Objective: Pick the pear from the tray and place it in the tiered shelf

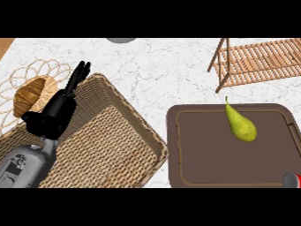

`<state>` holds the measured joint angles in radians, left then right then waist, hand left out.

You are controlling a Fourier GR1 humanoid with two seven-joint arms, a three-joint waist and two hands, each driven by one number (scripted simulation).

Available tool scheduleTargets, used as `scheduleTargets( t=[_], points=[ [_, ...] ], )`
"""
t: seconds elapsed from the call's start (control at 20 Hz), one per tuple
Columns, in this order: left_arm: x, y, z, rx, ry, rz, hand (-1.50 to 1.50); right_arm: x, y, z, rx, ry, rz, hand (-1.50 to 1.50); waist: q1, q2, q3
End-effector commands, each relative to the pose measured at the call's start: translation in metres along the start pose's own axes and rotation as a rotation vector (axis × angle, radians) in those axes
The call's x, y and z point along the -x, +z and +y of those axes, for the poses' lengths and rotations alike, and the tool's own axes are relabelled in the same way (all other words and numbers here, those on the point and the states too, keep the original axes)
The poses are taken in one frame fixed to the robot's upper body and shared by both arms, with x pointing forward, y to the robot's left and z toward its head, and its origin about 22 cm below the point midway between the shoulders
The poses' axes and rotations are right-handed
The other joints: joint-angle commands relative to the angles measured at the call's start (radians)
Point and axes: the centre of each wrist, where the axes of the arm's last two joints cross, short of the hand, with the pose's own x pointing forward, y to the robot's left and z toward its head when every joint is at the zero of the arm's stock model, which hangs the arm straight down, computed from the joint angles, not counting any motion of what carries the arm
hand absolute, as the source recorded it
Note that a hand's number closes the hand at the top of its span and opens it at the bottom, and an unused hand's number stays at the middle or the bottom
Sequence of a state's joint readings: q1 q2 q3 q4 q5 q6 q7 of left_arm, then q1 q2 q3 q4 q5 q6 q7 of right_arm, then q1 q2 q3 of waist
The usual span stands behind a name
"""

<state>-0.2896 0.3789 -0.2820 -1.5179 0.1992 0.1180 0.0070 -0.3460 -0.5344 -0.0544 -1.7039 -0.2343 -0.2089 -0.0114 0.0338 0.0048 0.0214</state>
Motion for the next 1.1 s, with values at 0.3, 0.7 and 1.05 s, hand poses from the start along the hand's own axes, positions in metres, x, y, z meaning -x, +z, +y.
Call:
scheduleTargets(
  t=[0.3, 0.7, 1.05],
  points=[
    [-0.017, -0.022, -0.002, -0.111, 0.035, 0.067, 0.0, -0.045, -0.032, 0.022, -0.682, 0.116, -0.211, 1.5, 0.083, 0.03, -0.033],
    [-0.002, -0.004, 0.012, -0.118, 0.029, 0.11, 0.0, 0.039, -0.015, 0.009, -1.123, -0.343, -0.004, -1.5, 0.08, 0.026, -0.017],
    [-0.001, 0.003, 0.01, -0.107, 0.031, 0.122, 0.0, 0.01, -0.061, -0.054, -1.237, -0.24, -0.095, -1.5, 0.048, 0.011, -0.017]
  ],
)
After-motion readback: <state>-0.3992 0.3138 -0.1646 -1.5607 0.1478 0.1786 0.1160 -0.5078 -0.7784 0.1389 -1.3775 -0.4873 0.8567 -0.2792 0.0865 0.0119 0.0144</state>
